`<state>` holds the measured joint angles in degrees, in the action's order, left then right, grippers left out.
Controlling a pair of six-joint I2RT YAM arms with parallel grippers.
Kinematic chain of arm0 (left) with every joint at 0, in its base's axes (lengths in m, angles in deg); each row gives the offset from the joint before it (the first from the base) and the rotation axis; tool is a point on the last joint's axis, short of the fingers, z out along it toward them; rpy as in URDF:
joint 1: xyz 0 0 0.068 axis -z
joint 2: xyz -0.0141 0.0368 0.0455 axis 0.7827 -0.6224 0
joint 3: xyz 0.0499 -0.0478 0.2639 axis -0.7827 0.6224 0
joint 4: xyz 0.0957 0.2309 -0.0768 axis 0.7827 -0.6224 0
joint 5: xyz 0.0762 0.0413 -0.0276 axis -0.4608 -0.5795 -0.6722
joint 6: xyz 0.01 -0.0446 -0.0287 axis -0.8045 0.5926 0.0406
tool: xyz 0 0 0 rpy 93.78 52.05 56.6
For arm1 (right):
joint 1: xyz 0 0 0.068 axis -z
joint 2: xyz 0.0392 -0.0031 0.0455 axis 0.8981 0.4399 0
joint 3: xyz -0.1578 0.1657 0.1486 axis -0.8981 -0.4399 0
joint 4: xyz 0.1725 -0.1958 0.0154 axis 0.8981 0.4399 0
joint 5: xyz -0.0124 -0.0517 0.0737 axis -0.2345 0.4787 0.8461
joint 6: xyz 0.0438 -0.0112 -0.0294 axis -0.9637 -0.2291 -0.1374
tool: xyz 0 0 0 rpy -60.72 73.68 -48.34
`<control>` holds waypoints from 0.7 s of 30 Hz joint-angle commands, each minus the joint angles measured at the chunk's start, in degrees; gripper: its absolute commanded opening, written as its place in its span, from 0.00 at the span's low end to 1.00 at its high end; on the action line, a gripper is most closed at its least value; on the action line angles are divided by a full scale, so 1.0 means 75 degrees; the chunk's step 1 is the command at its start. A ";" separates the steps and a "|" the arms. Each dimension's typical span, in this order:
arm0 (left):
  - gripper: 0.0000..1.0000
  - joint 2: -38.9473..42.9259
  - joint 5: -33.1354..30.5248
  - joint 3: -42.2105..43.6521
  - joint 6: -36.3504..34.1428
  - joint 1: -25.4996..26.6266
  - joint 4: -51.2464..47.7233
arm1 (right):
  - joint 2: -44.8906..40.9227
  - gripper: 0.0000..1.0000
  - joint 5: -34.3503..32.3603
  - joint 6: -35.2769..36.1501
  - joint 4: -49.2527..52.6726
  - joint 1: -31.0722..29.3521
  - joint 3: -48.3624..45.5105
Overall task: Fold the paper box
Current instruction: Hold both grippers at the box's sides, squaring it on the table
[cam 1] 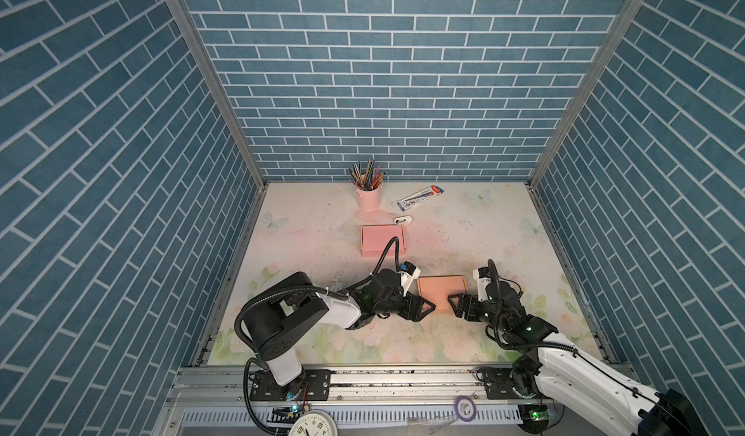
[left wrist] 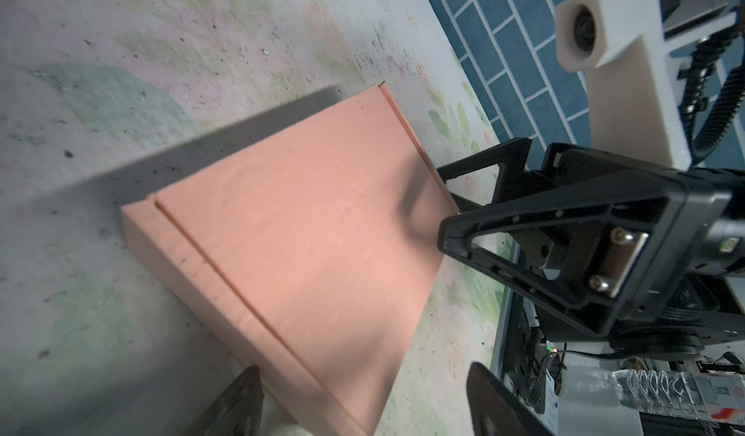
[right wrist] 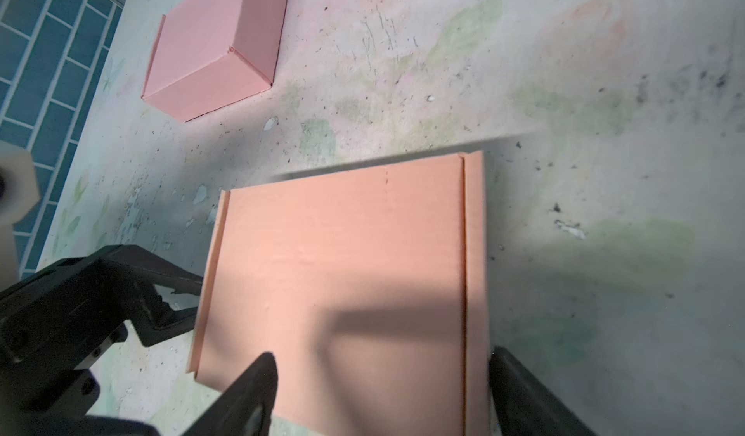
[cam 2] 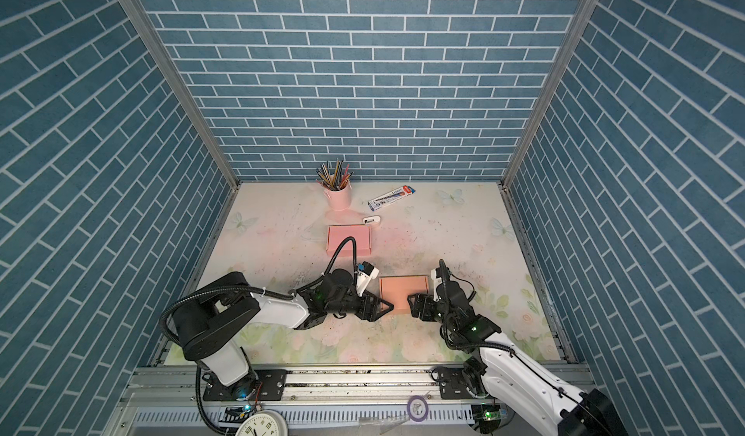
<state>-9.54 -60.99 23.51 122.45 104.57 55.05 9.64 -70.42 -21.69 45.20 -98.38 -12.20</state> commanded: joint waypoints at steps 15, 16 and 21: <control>0.78 -0.0745 0.0156 -0.1360 -0.0282 -0.0311 -0.0235 | 0.1639 0.81 0.0827 0.0708 -0.1482 0.1051 0.0639; 0.78 -0.0803 0.0181 -0.1449 -0.0294 -0.0354 -0.0247 | 0.1799 0.81 0.0882 0.0756 -0.1552 0.1116 0.0718; 0.78 -0.1118 0.0253 -0.1929 -0.0405 -0.0474 -0.0431 | 0.2416 0.80 0.1008 0.1032 -0.1664 0.1326 0.1196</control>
<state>-16.57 -61.32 11.69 120.75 100.87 51.03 26.40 -66.90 -16.54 36.83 -88.44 -6.06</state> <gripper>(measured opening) 0.783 0.801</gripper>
